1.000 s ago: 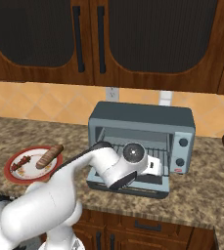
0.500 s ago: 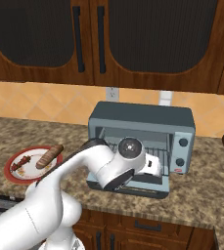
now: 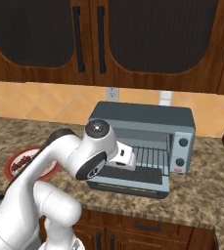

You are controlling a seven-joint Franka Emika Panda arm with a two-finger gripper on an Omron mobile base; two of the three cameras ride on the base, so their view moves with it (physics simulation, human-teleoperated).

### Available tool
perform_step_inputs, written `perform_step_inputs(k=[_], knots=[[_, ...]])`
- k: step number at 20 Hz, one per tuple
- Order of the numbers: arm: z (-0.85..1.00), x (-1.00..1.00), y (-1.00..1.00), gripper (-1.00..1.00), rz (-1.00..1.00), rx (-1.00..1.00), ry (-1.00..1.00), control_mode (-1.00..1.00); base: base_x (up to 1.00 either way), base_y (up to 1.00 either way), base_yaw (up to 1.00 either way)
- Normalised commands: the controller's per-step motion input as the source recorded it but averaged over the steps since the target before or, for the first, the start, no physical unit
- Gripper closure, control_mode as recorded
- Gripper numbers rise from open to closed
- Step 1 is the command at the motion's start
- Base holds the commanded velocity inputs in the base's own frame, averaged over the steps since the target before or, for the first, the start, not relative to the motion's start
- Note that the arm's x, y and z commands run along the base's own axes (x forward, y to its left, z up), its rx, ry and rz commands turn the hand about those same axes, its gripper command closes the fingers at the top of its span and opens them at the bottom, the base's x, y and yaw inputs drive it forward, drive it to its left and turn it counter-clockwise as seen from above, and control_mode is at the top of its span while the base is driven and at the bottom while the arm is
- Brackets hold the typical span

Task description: Pick up the kebab skewer and baguette bread, and place them inside the toaster oven. Close the toaster oven door and start by setting the timer.

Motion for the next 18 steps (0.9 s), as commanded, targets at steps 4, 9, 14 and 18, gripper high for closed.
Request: perform_step_inputs(k=[4, 9, 14, 18], knots=[[0.15, -0.14, 0.82, -1.00, 0.00, 0.00, 0.19, -1.00, 0.00, 0.00, 0.00], [0.05, 0.00, 0.97, -1.00, 0.00, 0.00, 0.22, -1.00, 0.00, 0.00, 0.00], [0.00, 0.00, 0.84, -1.00, 0.00, 0.00, 0.29, -1.00, 0.00, 0.00, 0.00], [0.00, 0.00, 0.72, -1.00, 0.00, 0.00, 0.29, -1.00, 0.00, 0.00, 0.00]])
